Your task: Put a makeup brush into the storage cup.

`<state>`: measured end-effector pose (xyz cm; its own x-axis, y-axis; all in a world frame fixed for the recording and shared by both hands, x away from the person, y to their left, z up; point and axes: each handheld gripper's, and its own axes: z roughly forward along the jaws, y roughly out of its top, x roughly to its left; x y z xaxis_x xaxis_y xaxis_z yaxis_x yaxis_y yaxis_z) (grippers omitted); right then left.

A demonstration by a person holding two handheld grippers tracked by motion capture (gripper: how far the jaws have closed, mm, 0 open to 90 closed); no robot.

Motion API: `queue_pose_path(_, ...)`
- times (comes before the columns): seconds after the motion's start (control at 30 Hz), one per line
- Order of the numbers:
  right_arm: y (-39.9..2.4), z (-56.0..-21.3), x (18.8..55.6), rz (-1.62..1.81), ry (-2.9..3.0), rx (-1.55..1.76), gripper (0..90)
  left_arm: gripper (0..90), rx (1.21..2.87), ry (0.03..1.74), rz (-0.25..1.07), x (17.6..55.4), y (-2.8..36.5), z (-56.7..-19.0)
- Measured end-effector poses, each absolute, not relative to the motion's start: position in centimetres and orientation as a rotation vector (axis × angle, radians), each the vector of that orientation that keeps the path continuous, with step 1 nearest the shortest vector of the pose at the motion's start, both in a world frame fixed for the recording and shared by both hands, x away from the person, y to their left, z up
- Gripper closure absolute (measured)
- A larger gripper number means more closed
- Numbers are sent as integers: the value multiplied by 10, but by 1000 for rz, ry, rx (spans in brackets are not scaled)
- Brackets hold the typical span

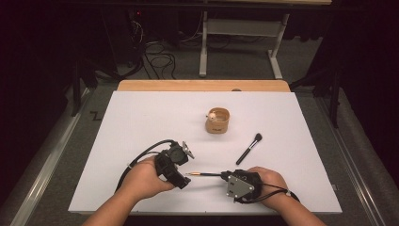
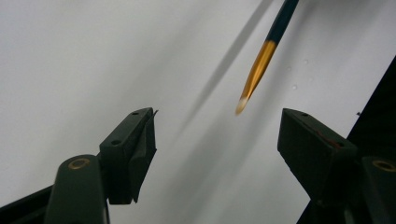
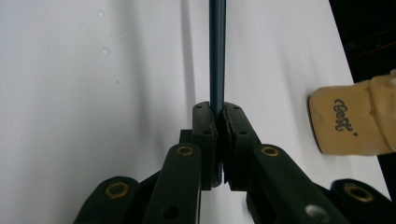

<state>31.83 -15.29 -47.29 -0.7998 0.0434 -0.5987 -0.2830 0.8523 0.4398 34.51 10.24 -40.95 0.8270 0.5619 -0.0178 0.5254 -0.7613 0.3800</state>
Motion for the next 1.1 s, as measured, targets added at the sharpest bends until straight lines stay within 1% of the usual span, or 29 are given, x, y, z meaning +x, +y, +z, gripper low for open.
queue_pose_path(0.3,-170,-475,322,674,2399,-135,864,287,2627,861,166,346,118,-421)
queue_pose_path(0.47,-181,-475,323,661,2398,-92,864,289,2599,892,208,347,128,-428)
queue_pose_path(0.57,-186,-474,324,673,2387,-74,864,290,2547,908,247,347,134,-433)
queue_pose_path(0.63,-189,-473,325,680,2377,-62,864,290,2513,920,254,347,139,-437)
queue_pose_path(0.7,-192,-472,325,694,2376,-33,864,292,2474,951,233,348,145,-444)
queue_pose_path(0.9,-199,-469,327,721,2357,-7,864,292,2401,1000,273,349,158,-458)
queue_pose_path(1.1,-205,-470,328,760,2343,66,863,290,2244,1035,410,343,168,-462)
